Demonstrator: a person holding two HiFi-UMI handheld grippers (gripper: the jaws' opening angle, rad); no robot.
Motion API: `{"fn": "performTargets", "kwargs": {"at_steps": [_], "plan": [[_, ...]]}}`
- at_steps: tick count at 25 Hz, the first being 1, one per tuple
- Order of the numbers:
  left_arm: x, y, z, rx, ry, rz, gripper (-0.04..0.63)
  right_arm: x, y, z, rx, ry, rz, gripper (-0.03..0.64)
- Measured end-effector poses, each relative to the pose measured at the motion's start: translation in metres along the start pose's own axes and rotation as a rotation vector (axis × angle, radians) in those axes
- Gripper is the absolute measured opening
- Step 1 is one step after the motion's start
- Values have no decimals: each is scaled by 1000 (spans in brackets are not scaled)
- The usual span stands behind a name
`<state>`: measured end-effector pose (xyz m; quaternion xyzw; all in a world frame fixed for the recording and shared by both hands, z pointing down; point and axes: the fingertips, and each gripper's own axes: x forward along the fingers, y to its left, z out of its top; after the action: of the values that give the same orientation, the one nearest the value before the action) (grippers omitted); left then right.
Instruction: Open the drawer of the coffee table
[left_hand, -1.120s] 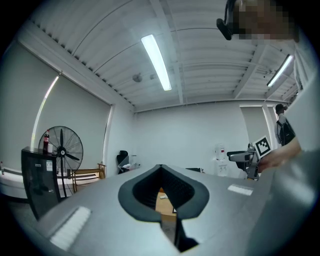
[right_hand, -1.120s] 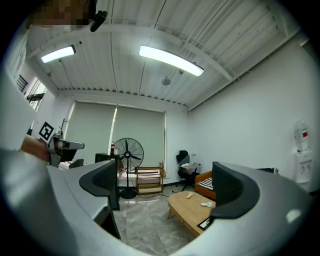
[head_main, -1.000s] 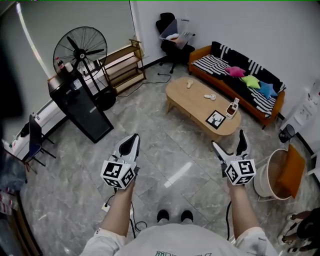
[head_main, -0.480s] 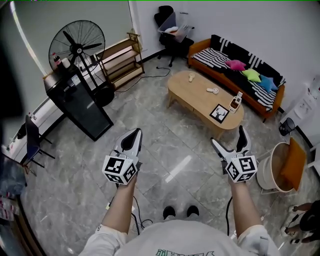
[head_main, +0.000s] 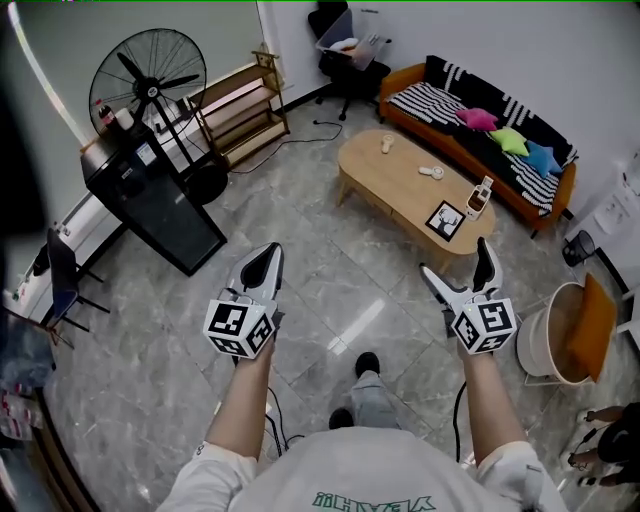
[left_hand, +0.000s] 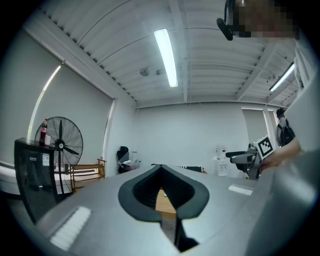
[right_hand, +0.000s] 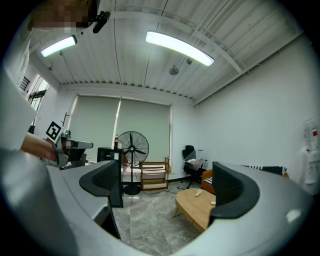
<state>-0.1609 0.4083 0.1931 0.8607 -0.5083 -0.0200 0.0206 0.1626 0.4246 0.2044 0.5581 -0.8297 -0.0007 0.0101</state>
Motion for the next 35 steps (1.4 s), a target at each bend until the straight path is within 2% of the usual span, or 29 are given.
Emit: {"fn": "performTargets", "kwargs": {"at_steps": [14,20,27,35], "plan": [[136,62,-6,21,21,97,-2,161,-72,-23,4,21,120,589],[174,85,-11,26,50,105,-2,218,-80,-26,7,32,161,589],[211,149,-14,19,55,111,-2,289,-69,-27,-5,40,171,589],[268,256,-19,1,50,24,-2,390,-46,-24,-26,65,87,589]]}}
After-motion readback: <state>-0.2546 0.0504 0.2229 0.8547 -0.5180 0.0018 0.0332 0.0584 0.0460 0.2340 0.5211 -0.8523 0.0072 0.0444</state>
